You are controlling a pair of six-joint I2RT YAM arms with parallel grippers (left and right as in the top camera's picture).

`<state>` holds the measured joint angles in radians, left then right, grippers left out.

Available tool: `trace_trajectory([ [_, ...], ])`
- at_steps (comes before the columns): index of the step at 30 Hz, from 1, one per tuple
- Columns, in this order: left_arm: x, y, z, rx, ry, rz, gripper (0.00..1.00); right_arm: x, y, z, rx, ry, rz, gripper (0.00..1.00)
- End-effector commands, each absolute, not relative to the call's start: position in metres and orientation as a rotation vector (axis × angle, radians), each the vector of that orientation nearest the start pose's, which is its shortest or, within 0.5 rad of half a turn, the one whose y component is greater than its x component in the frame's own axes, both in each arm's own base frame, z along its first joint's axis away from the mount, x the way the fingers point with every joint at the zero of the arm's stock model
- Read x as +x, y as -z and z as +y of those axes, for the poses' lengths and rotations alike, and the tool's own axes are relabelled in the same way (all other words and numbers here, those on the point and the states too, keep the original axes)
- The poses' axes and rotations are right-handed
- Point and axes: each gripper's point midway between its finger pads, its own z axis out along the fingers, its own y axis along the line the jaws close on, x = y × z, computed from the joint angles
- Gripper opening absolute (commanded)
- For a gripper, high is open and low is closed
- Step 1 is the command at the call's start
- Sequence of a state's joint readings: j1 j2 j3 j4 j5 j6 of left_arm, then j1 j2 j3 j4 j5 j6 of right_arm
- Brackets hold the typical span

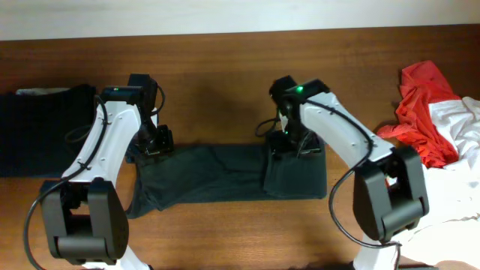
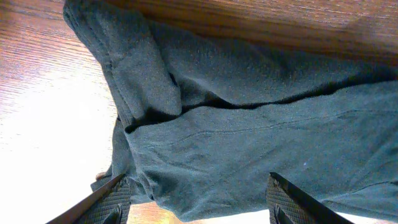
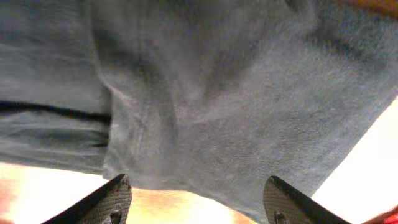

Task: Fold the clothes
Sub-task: 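Fold the strip's right end leftward with the right gripper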

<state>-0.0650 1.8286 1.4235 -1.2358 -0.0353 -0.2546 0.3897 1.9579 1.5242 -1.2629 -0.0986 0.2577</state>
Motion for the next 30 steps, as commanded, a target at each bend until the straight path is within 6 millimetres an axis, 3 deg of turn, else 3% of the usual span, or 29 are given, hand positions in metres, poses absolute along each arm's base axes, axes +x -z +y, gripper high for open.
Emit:
trace_trajectory([
  [1, 0.318, -0.085, -0.011, -0.298, -0.092, 3.180, 0.69, 0.305, -0.076, 0.170, -0.356, -0.231, 3.228, 0.72],
  [6, 0.315, -0.085, -0.011, -0.298, -0.097, 3.194, 0.69, 0.310, -0.042, 0.185, -0.282, -0.090, 3.200, 0.71],
  [9, 0.315, -0.085, -0.011, -0.298, -0.096, 3.193, 0.70, 0.312, -0.020, 0.176, -0.187, -0.014, 3.202, 0.70],
  [12, 0.315, -0.085, -0.011, -0.298, -0.096, 3.192, 0.70, 0.310, -0.012, 0.176, -0.188, -0.026, 3.197, 0.63],
  [14, 0.316, -0.085, -0.011, -0.298, -0.096, 3.190, 0.70, 0.304, -0.008, 0.173, -0.189, -0.013, 3.215, 0.44],
  [16, 0.316, -0.085, -0.011, -0.298, -0.096, 3.190, 0.70, 0.298, -0.007, 0.170, -0.189, 0.005, 3.241, 0.16],
  [18, 0.316, -0.085, -0.011, -0.298, -0.096, 3.190, 0.70, 0.292, -0.009, 0.168, -0.190, 0.017, 3.262, 0.04],
  [22, 0.316, -0.085, -0.011, -0.298, -0.096, 3.190, 0.70, 0.281, -0.019, 0.167, -0.281, -0.019, 3.292, 0.04],
  [24, 0.316, -0.085, -0.011, -0.298, -0.095, 3.188, 0.70, 0.272, -0.022, 0.185, -0.448, -0.213, 3.306, 0.05],
  [26, 0.316, -0.085, -0.011, -0.298, -0.096, 3.188, 0.70, 0.273, -0.022, 0.189, -0.462, -0.251, 3.296, 0.06],
  [28, 0.316, -0.085, -0.011, -0.298, -0.095, 3.188, 0.70, 0.266, -0.026, 0.201, -0.629, -0.410, 3.273, 0.06],
  [30, 0.316, -0.085, -0.011, -0.298, -0.095, 3.188, 0.70, 0.259, -0.029, 0.205, -0.689, -0.475, 3.277, 0.09],
])
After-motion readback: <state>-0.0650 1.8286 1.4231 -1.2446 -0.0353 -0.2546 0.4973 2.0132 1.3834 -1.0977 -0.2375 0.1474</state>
